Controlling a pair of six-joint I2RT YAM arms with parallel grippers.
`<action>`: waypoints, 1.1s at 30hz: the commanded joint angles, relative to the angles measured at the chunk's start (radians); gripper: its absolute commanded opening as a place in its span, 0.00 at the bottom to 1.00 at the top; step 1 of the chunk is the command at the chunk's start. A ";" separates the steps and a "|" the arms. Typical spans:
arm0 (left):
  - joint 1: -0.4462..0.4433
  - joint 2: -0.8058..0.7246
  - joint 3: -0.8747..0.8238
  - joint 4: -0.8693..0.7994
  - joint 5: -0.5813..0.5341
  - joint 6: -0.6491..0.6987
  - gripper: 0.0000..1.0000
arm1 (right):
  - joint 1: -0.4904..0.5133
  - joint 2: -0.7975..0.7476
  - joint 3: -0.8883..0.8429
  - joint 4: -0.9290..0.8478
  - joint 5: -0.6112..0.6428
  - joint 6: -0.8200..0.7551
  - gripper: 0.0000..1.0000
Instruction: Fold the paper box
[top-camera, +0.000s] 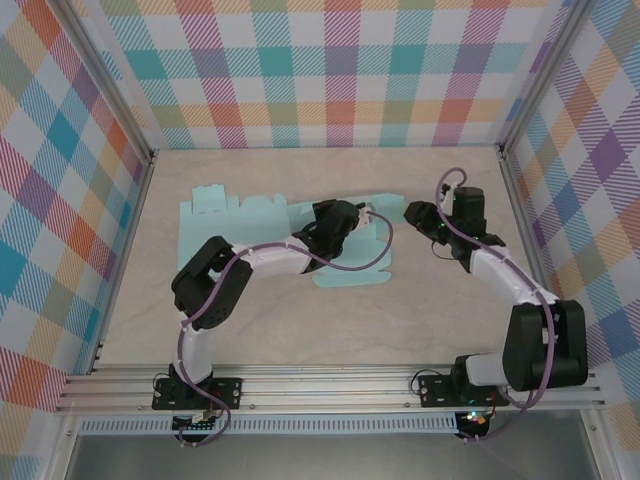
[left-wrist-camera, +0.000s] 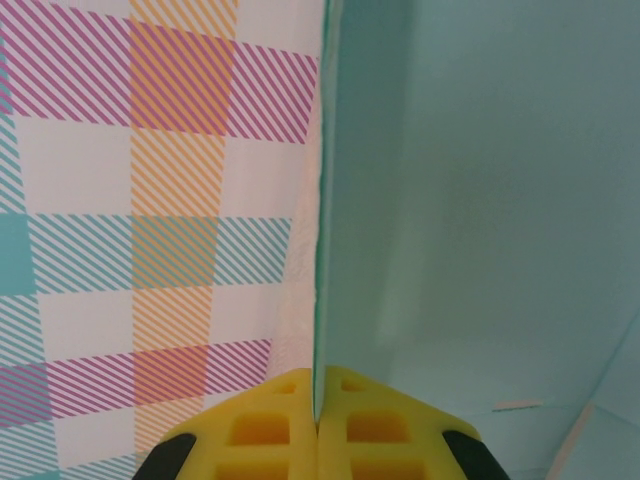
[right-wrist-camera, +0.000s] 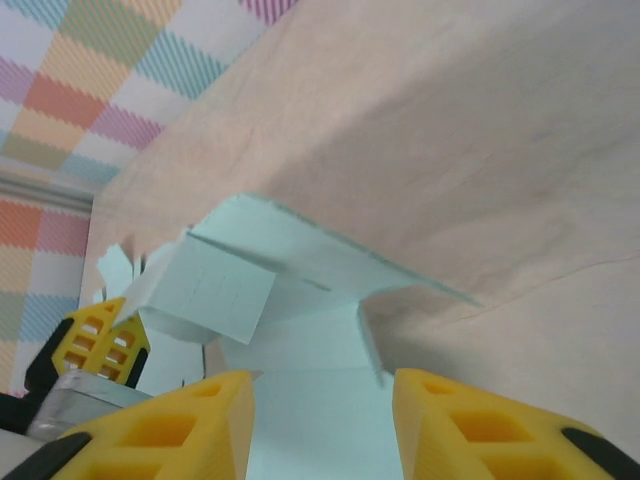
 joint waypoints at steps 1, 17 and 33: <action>-0.016 0.029 -0.017 0.108 -0.018 0.075 0.00 | -0.066 -0.005 0.043 -0.138 -0.003 -0.054 0.44; -0.020 0.133 -0.102 0.509 -0.007 0.305 0.00 | -0.159 0.467 0.310 -0.097 -0.248 -0.079 0.41; -0.020 0.242 -0.097 0.770 0.016 0.426 0.00 | -0.086 0.692 0.471 -0.117 -0.315 -0.127 0.37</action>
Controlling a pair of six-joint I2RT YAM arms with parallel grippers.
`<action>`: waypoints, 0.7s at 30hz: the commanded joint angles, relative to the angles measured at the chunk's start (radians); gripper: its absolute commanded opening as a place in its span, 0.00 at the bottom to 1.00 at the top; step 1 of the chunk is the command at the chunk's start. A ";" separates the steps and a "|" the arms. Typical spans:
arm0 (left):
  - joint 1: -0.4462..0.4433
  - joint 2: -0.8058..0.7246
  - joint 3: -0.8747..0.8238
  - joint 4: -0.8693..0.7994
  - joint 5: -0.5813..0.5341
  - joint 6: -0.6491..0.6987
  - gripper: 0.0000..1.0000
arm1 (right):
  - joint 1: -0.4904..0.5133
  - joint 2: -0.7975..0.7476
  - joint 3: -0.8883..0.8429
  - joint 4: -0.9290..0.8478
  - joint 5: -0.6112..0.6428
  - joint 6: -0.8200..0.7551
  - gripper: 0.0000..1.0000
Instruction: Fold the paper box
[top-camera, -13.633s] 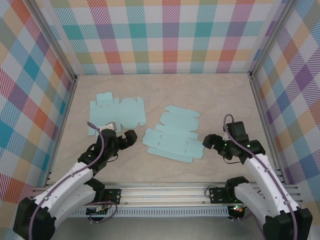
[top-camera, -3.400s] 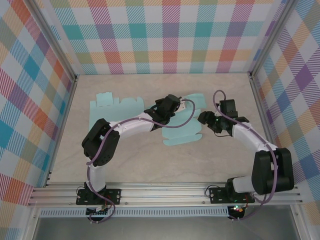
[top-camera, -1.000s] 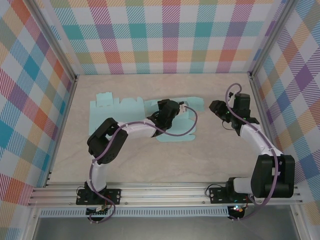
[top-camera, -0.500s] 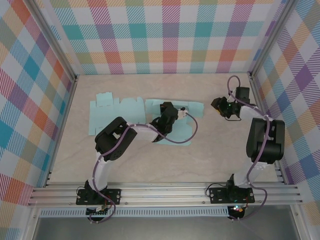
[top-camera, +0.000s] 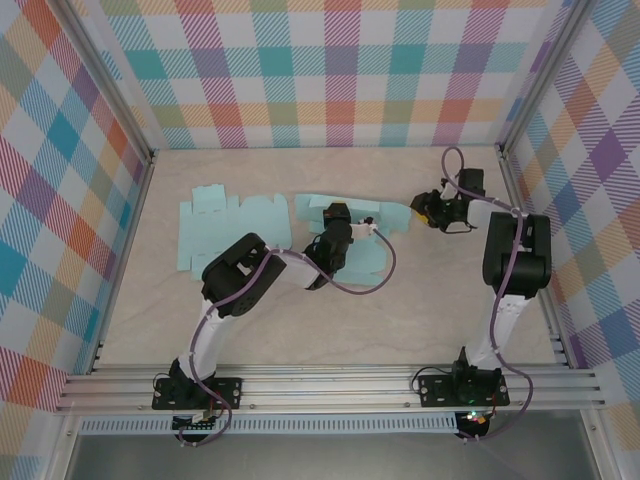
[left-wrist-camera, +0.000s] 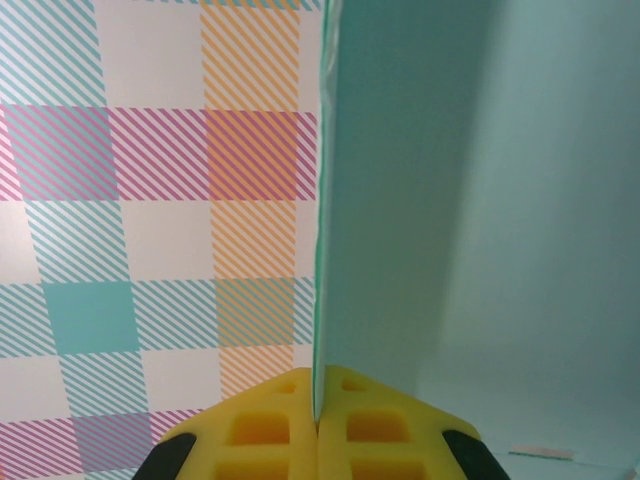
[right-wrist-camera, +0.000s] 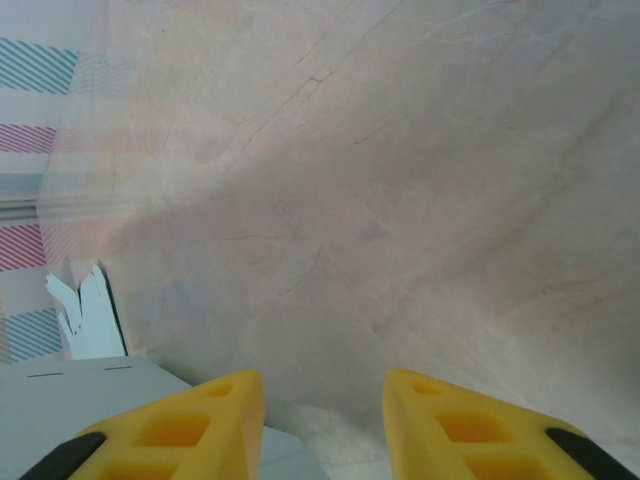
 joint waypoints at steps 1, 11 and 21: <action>-0.016 0.028 -0.002 0.109 0.008 0.039 0.00 | 0.037 0.010 0.027 -0.004 -0.035 -0.041 0.37; -0.013 0.049 -0.012 0.181 0.024 0.074 0.00 | 0.066 -0.067 -0.084 0.042 -0.022 -0.040 0.38; -0.013 0.071 -0.023 0.210 0.031 0.097 0.00 | 0.098 -0.112 -0.169 0.096 -0.025 -0.064 0.39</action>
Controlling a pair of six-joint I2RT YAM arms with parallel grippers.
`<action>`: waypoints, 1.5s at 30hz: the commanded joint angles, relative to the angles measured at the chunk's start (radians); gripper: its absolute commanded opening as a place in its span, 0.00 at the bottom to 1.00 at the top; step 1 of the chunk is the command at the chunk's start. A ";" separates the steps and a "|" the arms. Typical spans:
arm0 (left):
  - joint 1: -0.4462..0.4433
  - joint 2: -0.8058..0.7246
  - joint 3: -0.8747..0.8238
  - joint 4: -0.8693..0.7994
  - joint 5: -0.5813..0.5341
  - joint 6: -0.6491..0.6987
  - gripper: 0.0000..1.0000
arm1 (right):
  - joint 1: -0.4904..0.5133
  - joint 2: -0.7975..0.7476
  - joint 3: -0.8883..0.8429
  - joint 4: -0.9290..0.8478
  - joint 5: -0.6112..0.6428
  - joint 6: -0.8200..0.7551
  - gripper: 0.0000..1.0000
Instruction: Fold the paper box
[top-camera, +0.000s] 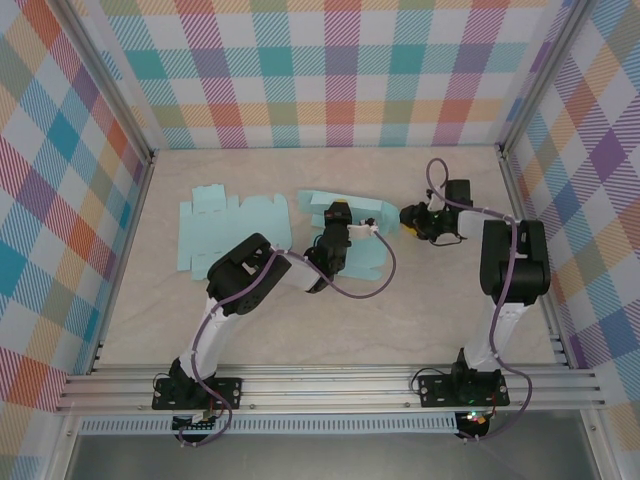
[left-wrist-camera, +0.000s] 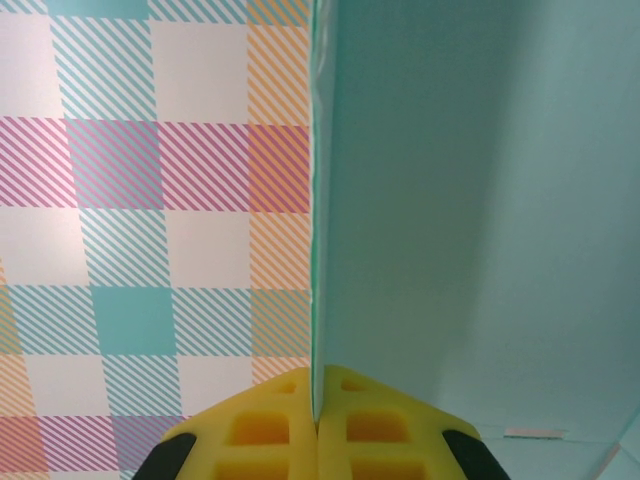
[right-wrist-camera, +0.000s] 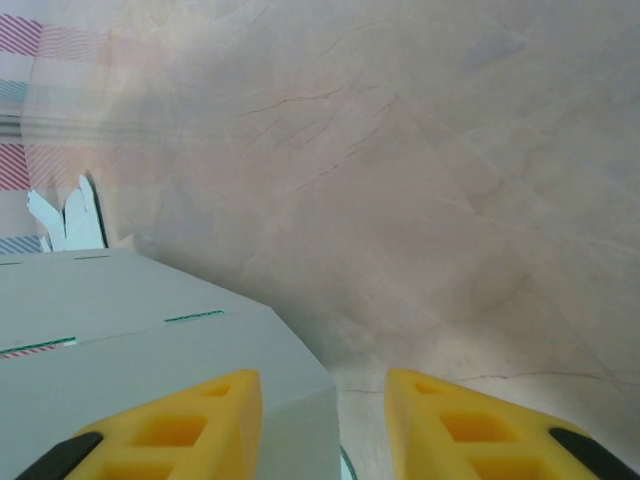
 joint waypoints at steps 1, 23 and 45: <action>-0.012 0.028 -0.016 0.040 0.014 0.015 0.00 | 0.026 -0.034 -0.025 0.036 -0.020 -0.039 0.39; -0.009 0.026 -0.040 0.030 0.036 0.025 0.00 | 0.109 -0.168 -0.211 0.201 0.033 -0.052 0.51; -0.009 -0.187 -0.118 -0.307 0.156 -0.122 0.00 | 0.170 -0.179 -0.255 0.317 0.153 -0.053 0.56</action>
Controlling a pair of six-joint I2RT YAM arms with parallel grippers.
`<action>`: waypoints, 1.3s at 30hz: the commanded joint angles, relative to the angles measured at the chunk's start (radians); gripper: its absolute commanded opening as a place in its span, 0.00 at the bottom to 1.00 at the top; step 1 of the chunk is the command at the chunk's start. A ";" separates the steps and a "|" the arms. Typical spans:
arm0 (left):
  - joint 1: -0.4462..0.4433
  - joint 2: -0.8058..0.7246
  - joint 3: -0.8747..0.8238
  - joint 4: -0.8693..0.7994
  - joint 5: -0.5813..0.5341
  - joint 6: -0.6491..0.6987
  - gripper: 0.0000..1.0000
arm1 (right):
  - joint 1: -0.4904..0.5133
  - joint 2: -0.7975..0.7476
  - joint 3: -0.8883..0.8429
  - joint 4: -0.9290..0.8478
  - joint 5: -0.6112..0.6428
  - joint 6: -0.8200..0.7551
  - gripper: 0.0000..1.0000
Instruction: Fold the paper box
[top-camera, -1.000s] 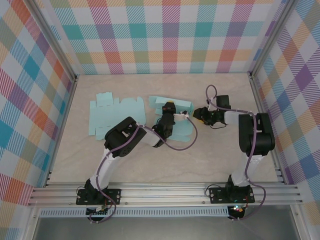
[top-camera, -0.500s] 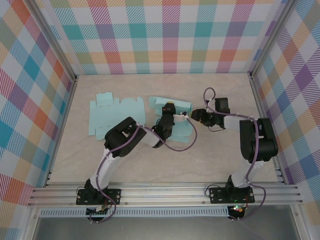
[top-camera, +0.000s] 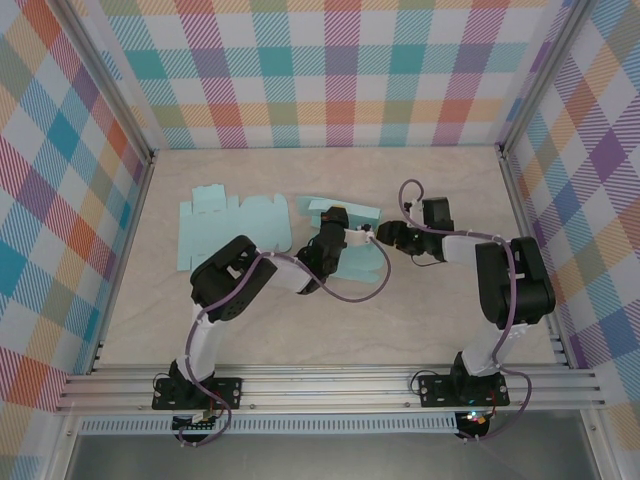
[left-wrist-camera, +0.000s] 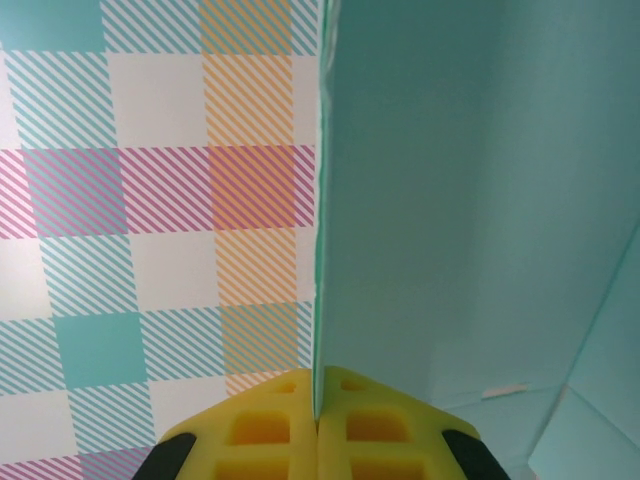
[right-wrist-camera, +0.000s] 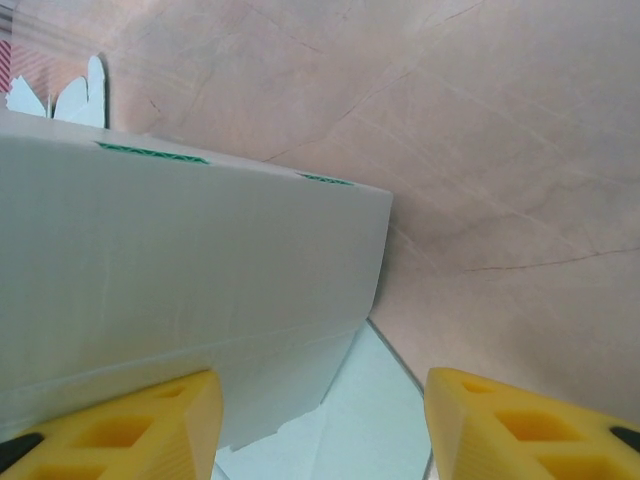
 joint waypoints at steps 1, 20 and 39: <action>-0.010 -0.044 -0.017 -0.117 0.070 -0.055 0.00 | 0.013 -0.008 0.002 0.101 0.038 -0.009 0.56; 0.001 -0.075 0.044 -0.389 0.086 -0.135 0.00 | 0.102 -0.056 -0.079 0.211 0.184 -0.074 0.64; 0.015 -0.003 0.027 -0.294 0.095 -0.067 0.00 | 0.125 -0.040 -0.162 0.413 0.330 -0.053 0.56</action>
